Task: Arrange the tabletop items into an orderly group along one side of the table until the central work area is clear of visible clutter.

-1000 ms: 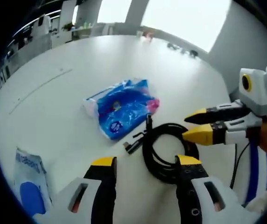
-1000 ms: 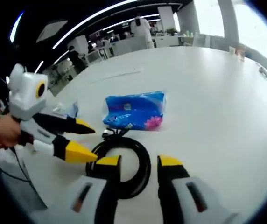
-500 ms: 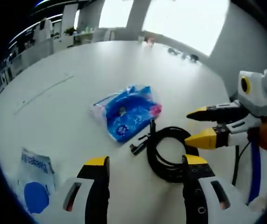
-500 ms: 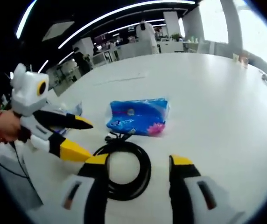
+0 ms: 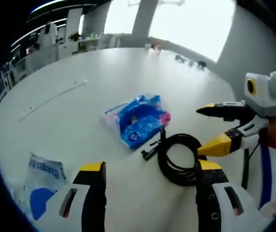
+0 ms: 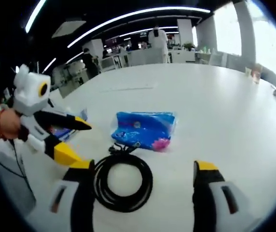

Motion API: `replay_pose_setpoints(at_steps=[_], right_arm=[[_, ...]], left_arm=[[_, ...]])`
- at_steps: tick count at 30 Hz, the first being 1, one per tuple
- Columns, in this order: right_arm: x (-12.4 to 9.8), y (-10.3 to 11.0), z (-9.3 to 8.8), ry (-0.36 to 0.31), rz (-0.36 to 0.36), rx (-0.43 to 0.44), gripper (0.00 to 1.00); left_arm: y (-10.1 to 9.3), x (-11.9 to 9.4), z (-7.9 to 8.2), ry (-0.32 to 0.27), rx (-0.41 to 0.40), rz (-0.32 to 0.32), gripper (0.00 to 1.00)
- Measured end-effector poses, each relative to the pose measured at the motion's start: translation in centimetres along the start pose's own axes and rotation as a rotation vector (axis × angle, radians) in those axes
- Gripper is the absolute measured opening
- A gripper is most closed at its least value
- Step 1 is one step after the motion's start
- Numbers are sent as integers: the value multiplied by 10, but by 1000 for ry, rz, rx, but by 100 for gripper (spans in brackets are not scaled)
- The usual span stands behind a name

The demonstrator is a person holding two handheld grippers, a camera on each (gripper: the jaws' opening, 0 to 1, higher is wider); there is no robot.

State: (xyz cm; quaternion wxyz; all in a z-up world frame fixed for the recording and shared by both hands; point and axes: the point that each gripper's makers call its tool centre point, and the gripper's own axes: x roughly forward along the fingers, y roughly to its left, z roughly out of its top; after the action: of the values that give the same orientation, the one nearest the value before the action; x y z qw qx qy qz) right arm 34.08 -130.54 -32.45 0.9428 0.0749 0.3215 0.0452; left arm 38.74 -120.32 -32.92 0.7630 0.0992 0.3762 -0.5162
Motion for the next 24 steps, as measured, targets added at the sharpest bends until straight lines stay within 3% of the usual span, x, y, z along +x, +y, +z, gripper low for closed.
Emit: replay_pose_setpoints(at_steps=[7,16,24], right_arm=[[-5,8,12,-27,34,-21,95],[-12,14,24,-46,48,-34,90],[-16,23,35,-63,63,-52,88]], left_arm=[[10,-17,7,-42,-24,26,81],[28,-52,15,-117,-17,71,96],[42,-88,16,-173,-19,120,96]])
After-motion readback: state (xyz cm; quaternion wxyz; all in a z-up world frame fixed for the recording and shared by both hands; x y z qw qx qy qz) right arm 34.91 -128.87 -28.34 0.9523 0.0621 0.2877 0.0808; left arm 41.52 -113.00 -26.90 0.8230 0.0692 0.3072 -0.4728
